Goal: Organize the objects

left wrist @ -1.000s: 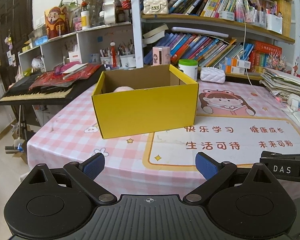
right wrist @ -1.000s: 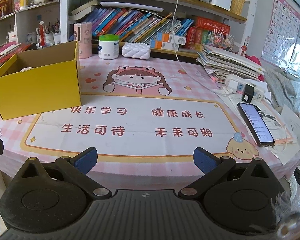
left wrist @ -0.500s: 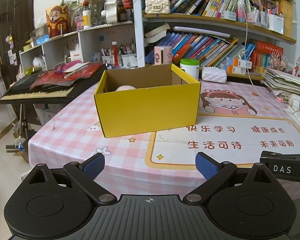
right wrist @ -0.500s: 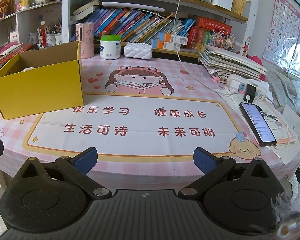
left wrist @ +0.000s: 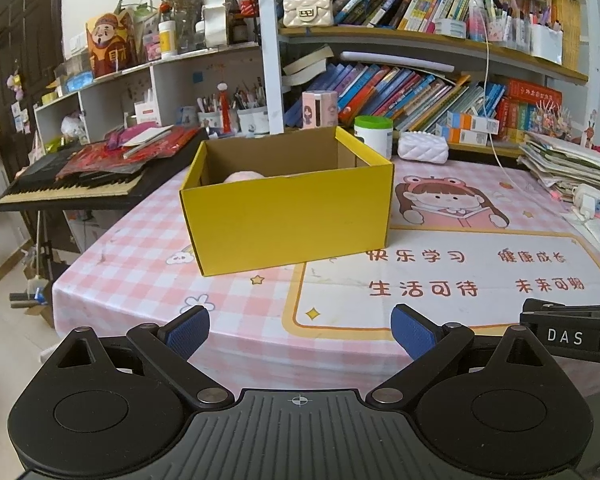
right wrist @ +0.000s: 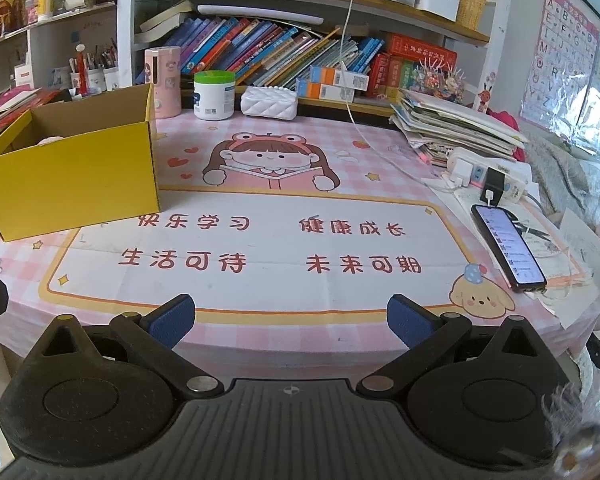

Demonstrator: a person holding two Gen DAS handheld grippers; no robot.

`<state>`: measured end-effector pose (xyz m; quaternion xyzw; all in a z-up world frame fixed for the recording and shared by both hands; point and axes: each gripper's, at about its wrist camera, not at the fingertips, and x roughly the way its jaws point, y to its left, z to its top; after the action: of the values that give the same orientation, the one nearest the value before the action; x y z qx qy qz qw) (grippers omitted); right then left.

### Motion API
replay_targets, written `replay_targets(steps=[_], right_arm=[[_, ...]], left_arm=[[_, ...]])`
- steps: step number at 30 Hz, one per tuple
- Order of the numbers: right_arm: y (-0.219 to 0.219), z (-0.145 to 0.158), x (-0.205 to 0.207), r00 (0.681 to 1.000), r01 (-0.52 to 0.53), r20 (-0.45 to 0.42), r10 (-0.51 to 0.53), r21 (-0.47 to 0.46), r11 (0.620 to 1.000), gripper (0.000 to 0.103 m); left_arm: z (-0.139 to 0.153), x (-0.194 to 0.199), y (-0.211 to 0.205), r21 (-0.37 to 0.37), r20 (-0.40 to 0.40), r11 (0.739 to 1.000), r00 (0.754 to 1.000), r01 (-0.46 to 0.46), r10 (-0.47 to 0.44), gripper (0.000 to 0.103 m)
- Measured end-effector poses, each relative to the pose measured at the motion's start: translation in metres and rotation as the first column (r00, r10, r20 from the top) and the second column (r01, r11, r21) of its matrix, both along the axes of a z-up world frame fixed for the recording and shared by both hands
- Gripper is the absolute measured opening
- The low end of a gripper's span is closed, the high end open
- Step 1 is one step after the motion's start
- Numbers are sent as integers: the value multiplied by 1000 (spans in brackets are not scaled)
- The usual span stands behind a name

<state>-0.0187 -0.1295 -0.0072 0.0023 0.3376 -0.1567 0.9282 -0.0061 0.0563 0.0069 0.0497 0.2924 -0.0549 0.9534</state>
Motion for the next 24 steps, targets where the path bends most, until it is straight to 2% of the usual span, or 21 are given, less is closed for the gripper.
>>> replay_targets(steps=[7, 13, 17, 24], right_arm=[[5, 1, 0, 1000, -10, 8, 10, -15, 1000, 103], [11, 3, 5, 1000, 9, -1, -9, 28, 1000, 103], [19, 4, 3, 1000, -17, 15, 17, 0, 1000, 103], [17, 2, 2, 1000, -9, 7, 9, 8, 1000, 103]], left_arm=[[-1, 2, -1, 7, -12, 1000, 1000, -11, 11, 99], [0, 4, 0, -3, -30, 999, 998, -50, 50, 99], [-1, 4, 1, -6, -33, 998, 997, -64, 64, 100], [-2, 5, 1, 1, -36, 997, 996, -77, 77, 100]])
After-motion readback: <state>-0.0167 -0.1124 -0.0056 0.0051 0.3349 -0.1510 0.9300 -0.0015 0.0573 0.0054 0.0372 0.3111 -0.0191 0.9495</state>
